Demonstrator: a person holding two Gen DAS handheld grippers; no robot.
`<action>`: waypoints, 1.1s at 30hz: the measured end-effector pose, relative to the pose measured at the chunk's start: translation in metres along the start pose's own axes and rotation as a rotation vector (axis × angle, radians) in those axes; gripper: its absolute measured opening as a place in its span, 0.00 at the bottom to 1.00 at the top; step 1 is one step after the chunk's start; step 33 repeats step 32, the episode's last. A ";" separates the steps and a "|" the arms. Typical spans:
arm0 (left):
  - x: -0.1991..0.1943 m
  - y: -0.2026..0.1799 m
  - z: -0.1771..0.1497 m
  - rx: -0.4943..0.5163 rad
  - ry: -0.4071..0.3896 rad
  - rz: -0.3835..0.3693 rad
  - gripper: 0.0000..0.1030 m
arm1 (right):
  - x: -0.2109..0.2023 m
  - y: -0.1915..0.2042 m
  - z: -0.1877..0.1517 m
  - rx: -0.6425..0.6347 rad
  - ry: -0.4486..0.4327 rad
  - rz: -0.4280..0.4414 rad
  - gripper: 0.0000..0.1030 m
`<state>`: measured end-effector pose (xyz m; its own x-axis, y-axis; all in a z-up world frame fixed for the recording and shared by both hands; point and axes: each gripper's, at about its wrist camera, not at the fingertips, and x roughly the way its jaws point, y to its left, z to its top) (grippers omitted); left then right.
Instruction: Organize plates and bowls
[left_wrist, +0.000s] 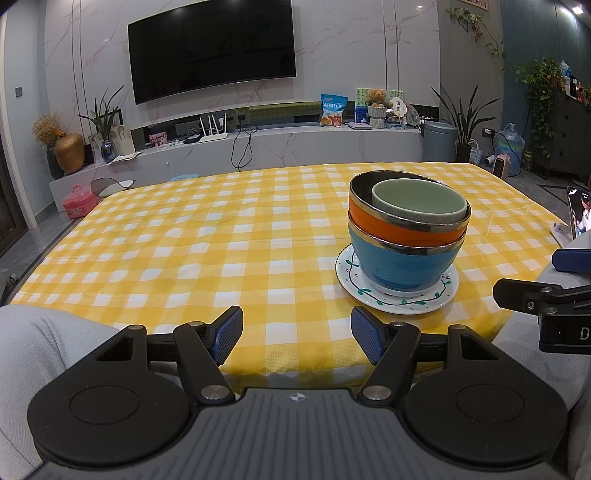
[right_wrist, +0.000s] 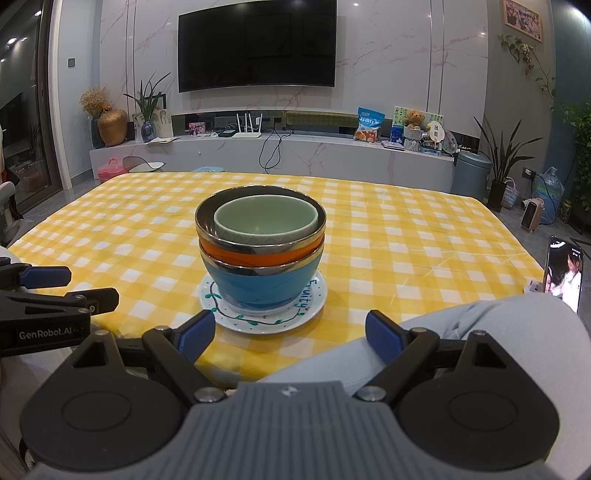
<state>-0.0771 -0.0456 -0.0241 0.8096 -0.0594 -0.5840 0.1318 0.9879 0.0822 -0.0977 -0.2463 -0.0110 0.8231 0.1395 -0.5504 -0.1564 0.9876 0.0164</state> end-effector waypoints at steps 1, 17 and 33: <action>0.000 0.000 0.000 0.000 0.000 0.000 0.76 | 0.000 0.000 0.000 0.000 0.000 0.000 0.84; 0.000 0.000 0.000 0.000 -0.001 0.000 0.76 | -0.001 0.000 0.001 -0.002 0.001 0.000 0.85; 0.000 -0.002 0.003 -0.008 -0.003 -0.007 0.76 | -0.001 0.000 0.000 -0.004 0.003 -0.001 0.86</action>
